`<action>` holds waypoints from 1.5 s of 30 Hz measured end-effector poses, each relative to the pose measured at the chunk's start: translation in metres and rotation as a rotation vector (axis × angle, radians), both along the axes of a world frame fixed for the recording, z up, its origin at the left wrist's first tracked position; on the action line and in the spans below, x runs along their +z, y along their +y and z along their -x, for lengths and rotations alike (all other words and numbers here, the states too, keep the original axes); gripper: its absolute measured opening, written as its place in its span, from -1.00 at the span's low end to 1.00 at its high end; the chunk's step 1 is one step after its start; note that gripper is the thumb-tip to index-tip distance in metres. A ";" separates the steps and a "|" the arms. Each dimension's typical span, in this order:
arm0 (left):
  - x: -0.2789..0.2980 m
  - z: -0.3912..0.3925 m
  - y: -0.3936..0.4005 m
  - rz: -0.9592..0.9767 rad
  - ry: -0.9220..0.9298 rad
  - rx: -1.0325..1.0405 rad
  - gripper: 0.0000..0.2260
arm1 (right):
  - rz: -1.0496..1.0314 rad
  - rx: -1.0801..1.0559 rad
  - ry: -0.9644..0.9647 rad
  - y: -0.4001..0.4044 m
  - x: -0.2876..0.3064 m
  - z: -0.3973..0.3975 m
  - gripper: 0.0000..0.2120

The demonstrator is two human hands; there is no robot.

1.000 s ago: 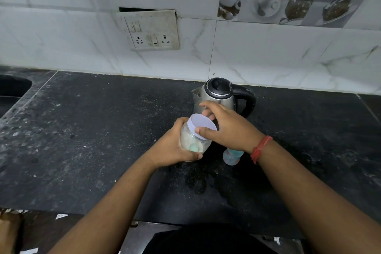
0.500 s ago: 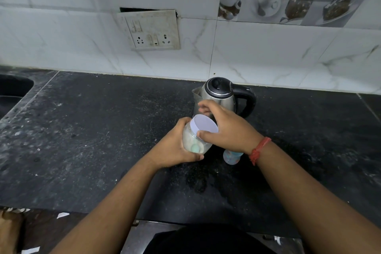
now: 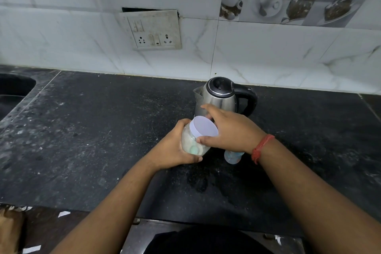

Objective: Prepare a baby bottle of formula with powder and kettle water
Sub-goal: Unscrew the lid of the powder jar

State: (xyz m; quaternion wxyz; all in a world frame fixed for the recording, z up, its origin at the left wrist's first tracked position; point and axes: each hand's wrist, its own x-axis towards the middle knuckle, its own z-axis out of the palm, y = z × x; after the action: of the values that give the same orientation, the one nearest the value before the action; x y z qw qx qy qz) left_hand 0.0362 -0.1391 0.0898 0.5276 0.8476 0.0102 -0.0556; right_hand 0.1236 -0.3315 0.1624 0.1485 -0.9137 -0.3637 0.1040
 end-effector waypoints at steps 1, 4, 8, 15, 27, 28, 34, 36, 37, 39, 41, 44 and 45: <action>-0.001 0.001 0.000 -0.002 0.002 0.002 -0.14 | -0.014 0.031 0.029 0.000 0.002 -0.001 -0.11; -0.001 0.002 0.001 -0.013 0.001 0.003 -0.13 | -0.082 0.127 0.166 -0.002 0.005 -0.004 -0.09; -0.002 0.005 0.004 -0.026 -0.004 -0.008 -0.12 | -0.007 0.093 0.130 -0.002 0.004 -0.007 -0.10; -0.010 0.009 0.008 -0.041 0.001 -0.020 -0.16 | -0.055 0.220 0.143 0.003 0.000 -0.001 -0.31; -0.056 0.027 0.041 0.005 0.006 0.221 -0.05 | -0.232 0.108 0.126 -0.009 -0.027 0.014 -0.31; -0.062 0.030 0.045 0.005 0.006 0.262 -0.07 | -0.245 0.074 0.140 -0.008 -0.038 0.018 -0.33; -0.084 0.042 0.058 0.026 0.038 0.432 -0.13 | -0.246 -0.149 0.206 0.009 -0.114 0.037 -0.49; -0.090 0.044 0.060 0.050 0.045 0.443 -0.17 | -0.246 -0.207 0.223 0.018 -0.136 0.041 -0.52; -0.094 0.045 0.062 0.056 0.041 0.442 -0.17 | -0.249 -0.235 0.220 0.020 -0.146 0.043 -0.52; -0.100 0.045 0.065 0.055 0.029 0.436 -0.17 | -0.252 -0.296 0.195 0.023 -0.161 0.045 -0.54; -0.102 0.045 0.067 0.051 0.034 0.423 -0.16 | -0.216 -0.332 0.156 0.023 -0.172 0.046 -0.51; -0.105 0.046 0.070 0.044 0.046 0.401 -0.16 | -0.148 -0.334 0.120 0.024 -0.178 0.049 -0.40; -0.104 0.047 0.070 0.043 0.044 0.392 -0.15 | -0.142 -0.333 0.107 0.025 -0.180 0.050 -0.41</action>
State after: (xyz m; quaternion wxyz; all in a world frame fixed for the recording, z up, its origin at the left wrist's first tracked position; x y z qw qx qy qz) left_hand -0.0105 -0.0690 -0.0146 0.5460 0.8165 0.1855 0.0294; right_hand 0.0736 -0.3068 -0.0171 0.2467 -0.9417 -0.2056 0.1005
